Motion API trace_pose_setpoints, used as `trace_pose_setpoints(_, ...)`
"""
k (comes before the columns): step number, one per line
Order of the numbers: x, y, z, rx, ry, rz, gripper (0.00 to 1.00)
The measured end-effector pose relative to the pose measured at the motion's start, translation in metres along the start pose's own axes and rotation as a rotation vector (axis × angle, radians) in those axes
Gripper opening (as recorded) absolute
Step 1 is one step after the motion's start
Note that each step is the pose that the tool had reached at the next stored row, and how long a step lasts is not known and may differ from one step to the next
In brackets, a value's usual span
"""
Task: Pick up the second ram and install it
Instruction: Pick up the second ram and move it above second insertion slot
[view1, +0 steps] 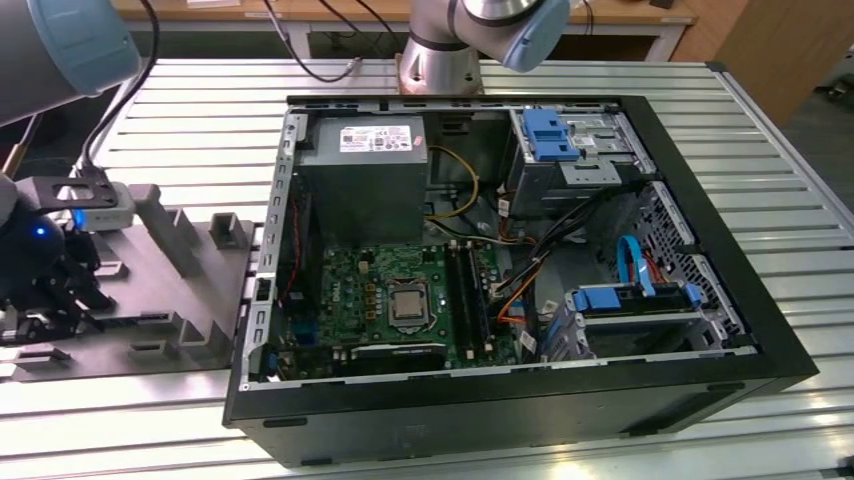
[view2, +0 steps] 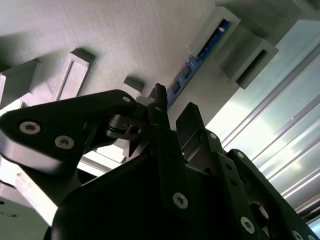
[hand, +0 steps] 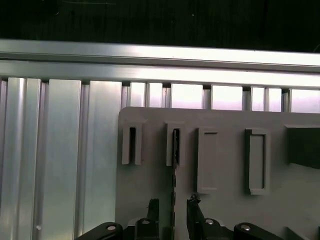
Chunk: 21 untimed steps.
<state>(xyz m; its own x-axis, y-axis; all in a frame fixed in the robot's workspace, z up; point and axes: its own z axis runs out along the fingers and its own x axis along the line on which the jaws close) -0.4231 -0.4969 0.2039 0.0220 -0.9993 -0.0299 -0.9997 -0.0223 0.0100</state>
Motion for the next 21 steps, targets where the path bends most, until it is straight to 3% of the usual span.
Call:
trace_pose_setpoints(6, -0.0003, 0.0005, 0.0055, -0.0002, 0.0004, 0.000, 0.36)
trace_pose_setpoints(13, -0.0003, 0.0004, 0.0057, -0.0002, 0.0004, 0.000, 0.36)
trace_pose_setpoints(16, -0.0003, 0.0004, 0.0058, -0.0001, 0.0003, 0.000, 0.34)
trace_pose_setpoints(17, -0.0003, 0.0005, 0.0058, -0.0001, 0.0004, 0.000, 0.27)
trace_pose_setpoints(21, -0.0003, 0.0004, 0.0059, -0.0001, 0.0003, 0.000, 0.27)
